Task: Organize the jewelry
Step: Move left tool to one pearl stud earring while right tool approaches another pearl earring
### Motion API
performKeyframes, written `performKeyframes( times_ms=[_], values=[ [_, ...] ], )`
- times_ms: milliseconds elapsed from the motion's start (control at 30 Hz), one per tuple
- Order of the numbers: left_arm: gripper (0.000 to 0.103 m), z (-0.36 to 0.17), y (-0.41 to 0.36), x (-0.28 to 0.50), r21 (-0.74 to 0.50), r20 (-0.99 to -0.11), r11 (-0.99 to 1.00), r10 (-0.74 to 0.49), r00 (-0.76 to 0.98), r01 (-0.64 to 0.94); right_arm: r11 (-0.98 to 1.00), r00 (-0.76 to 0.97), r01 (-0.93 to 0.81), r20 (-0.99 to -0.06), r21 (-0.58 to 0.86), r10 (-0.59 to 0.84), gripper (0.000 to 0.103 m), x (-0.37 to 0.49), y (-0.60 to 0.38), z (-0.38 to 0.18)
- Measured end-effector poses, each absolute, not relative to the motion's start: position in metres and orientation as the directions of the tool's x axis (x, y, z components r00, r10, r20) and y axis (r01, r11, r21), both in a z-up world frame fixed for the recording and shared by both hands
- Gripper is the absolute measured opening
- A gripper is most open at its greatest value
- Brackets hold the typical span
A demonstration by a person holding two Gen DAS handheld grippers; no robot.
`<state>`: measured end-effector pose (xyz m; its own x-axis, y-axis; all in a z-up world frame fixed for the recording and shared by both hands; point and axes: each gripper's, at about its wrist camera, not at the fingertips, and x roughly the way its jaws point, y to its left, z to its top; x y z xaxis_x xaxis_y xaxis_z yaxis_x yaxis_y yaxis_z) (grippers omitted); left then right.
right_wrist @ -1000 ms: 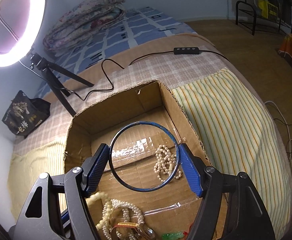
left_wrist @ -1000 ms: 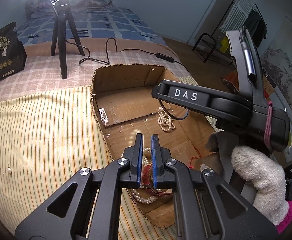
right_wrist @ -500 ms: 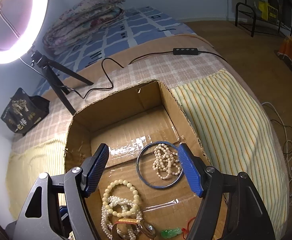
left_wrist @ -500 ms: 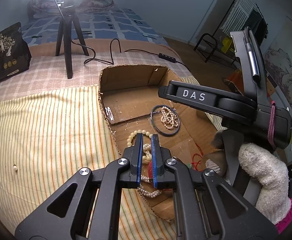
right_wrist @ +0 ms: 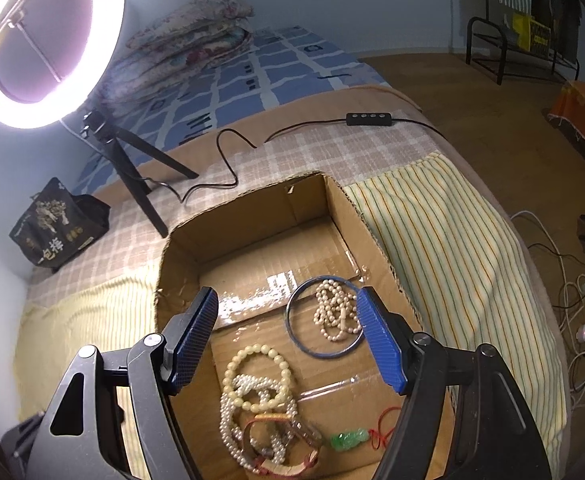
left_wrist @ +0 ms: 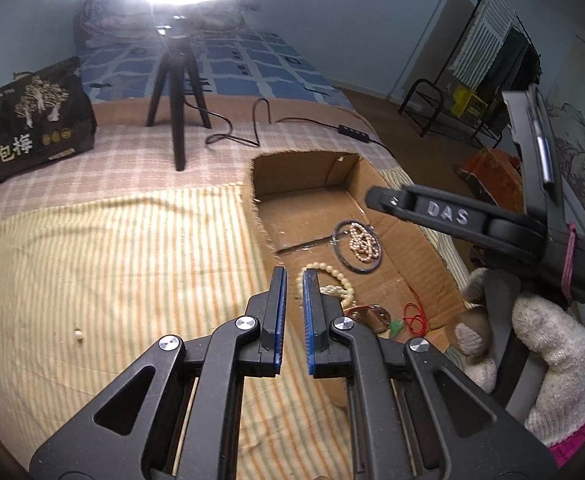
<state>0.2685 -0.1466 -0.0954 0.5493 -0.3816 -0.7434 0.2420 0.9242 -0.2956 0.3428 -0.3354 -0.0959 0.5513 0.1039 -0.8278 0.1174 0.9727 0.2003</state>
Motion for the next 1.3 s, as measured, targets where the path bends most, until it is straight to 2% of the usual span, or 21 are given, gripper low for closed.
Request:
performKeyframes(
  times_ms=[500, 667, 733, 767, 800, 1300],
  values=[
    [0.005, -0.079, -0.07, 0.252, -0.263, -0.741, 0.947, -0.32, 0.59, 0.183, 0.992, 0.581, 0.0, -0.807, 0.123, 0.1, 0.072, 0.287, -0.285, -0.063],
    [0.006, -0.083, -0.042, 0.248, -0.242, -0.752, 0.958, -0.286, 0.594, 0.155, 0.982, 0.583, -0.061, -0.793, 0.177, 0.179, 0.079, 0.263, -0.267, -0.062],
    [0.014, -0.084, -0.031, 0.247, -0.239, -0.755, 0.96, -0.276, 0.595, 0.144, 0.981, 0.575, -0.088, -0.796, 0.17, 0.19, 0.079, 0.253, -0.255, -0.063],
    [0.023, -0.085, -0.024, 0.247, -0.237, -0.753, 0.962, -0.27, 0.6, 0.135, 0.982, 0.573, -0.099, -0.797, 0.163, 0.19, 0.079, 0.248, -0.25, -0.064],
    [0.024, -0.086, -0.02, 0.247, -0.238, -0.752, 0.963, -0.266, 0.603, 0.129, 0.982, 0.572, -0.107, -0.798, 0.159, 0.191, 0.079, 0.245, -0.245, -0.065],
    [0.024, -0.132, 0.018, 0.255, -0.213, -0.816, 0.974, -0.222, 0.534, 0.079, 0.933, 0.461, -0.33, -0.838, 0.144, 0.293, 0.079, 0.194, -0.19, -0.126]
  ],
)
